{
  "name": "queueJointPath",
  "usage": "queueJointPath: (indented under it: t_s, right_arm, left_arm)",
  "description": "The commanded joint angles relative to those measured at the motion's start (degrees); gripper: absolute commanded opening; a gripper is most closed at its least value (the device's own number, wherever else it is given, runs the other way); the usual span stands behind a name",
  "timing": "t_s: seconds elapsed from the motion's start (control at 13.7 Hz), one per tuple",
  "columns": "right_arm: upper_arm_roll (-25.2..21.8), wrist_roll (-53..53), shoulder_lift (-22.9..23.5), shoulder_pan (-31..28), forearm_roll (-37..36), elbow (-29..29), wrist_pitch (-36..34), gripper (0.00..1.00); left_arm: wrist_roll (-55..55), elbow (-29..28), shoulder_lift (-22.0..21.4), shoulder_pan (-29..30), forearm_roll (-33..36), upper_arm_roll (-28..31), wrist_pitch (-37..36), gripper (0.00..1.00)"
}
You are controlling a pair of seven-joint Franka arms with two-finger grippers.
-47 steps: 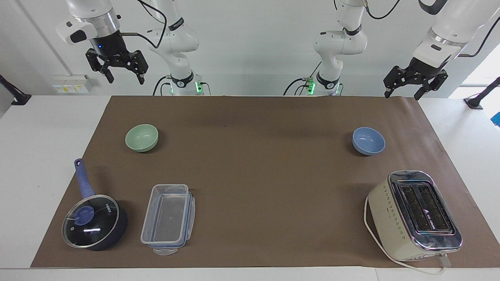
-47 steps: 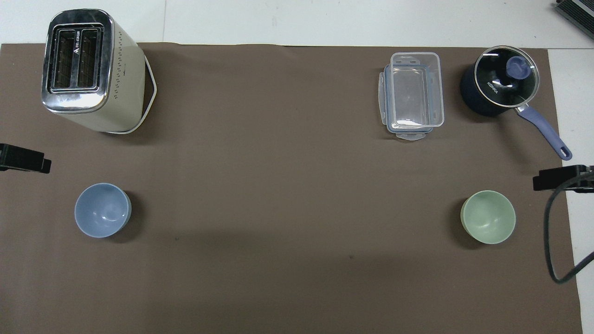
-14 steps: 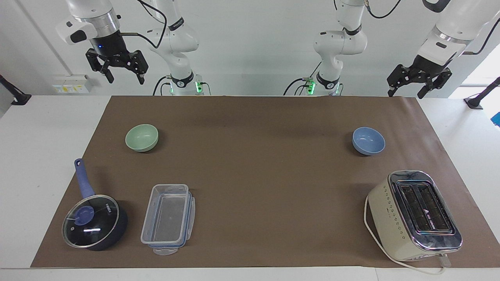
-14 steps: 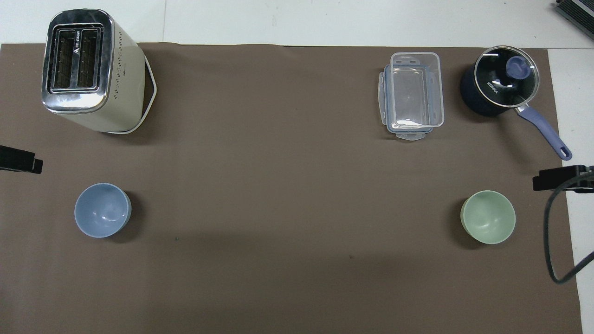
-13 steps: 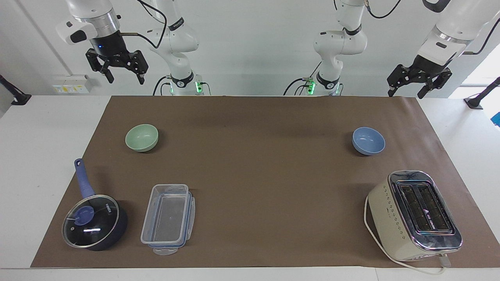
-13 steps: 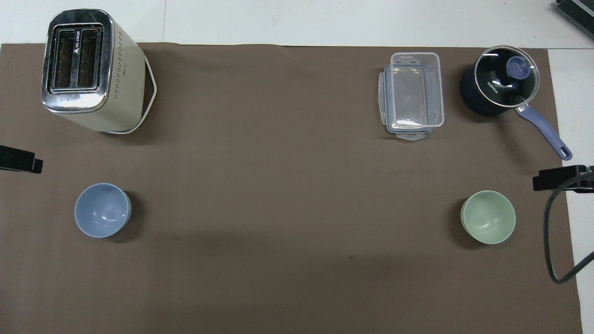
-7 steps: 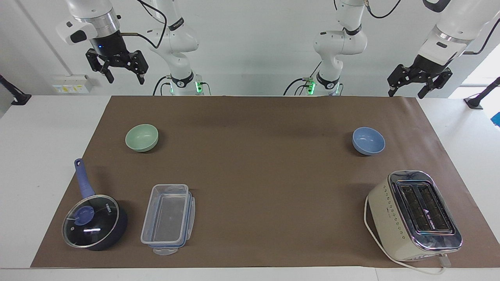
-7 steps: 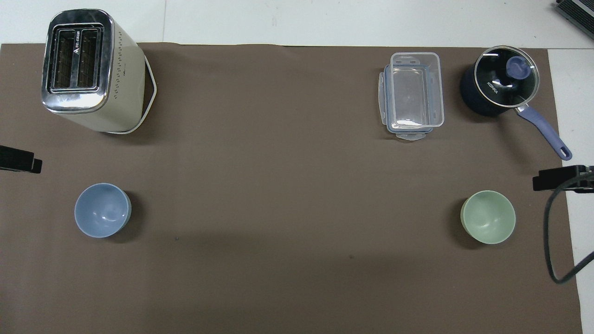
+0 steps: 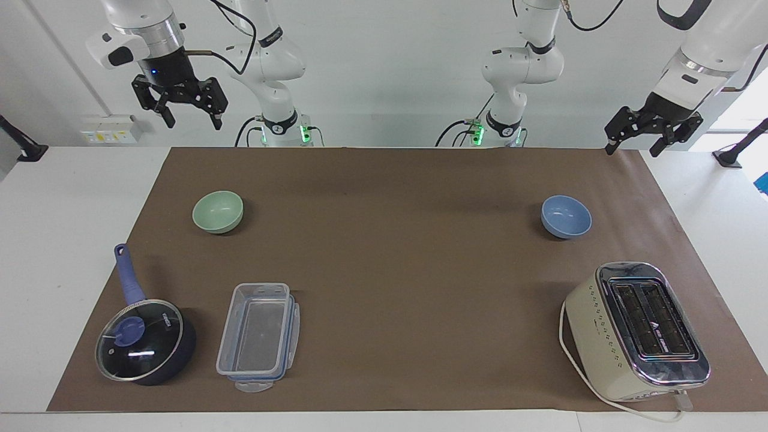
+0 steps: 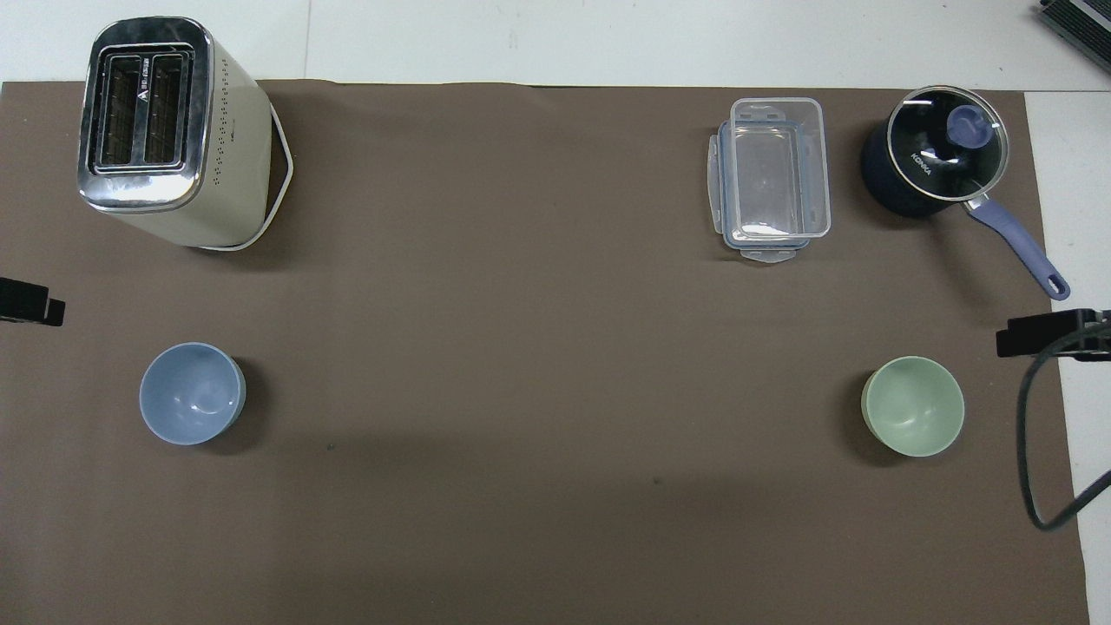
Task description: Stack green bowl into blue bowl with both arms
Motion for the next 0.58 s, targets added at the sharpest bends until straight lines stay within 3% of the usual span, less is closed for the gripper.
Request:
queueJointPath:
  t_s: [0.0, 0.51]
  right_arm:
    - [0.08, -1.29, -0.60, -0.60, 0.27, -0.76, 0.09, 1.00]
    - [-0.10, -1.56, -1.30, -0.69, 0.27, -2.60, 0.44, 1.00]
  left_arm:
    - [6.39, -8.04, -2.19, 4.54, -3.01, -0.28, 7.19, 1.00]
    - [18.43, -25.09, -1.84, 10.96, -11.45, -0.28, 22.84, 1.00]
